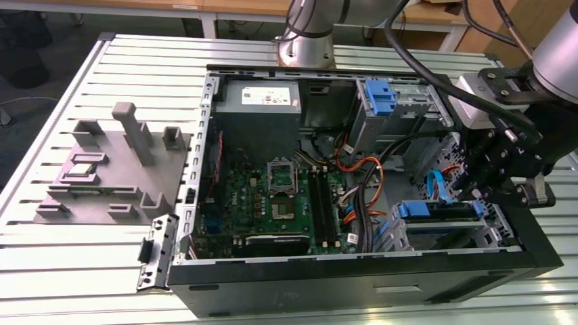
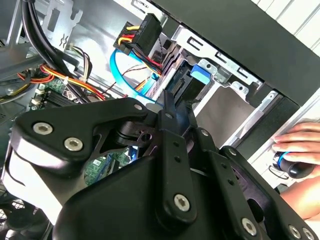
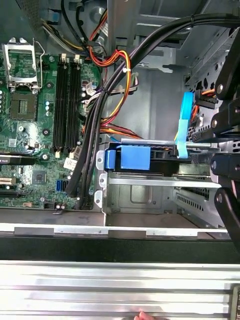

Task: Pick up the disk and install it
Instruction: 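Insert the first disk wire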

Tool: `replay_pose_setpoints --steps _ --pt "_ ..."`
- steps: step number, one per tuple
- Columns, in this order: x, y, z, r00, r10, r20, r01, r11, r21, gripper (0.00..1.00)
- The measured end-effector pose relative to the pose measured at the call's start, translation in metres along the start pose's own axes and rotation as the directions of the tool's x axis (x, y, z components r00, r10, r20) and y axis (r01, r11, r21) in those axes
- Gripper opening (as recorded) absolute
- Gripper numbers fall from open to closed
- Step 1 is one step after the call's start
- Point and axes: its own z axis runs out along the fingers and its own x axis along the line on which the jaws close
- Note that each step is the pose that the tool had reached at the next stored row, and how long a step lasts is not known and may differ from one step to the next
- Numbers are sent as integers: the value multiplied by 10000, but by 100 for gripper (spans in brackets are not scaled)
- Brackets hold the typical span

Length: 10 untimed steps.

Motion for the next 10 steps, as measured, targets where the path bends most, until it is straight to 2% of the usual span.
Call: replay_pose_setpoints --steps 3,10 --pt "0 0 -1 10000 22 -3 -22 10000 0 23" --pt "0 -2 0 9992 407 -23 -407 9992 13 23"
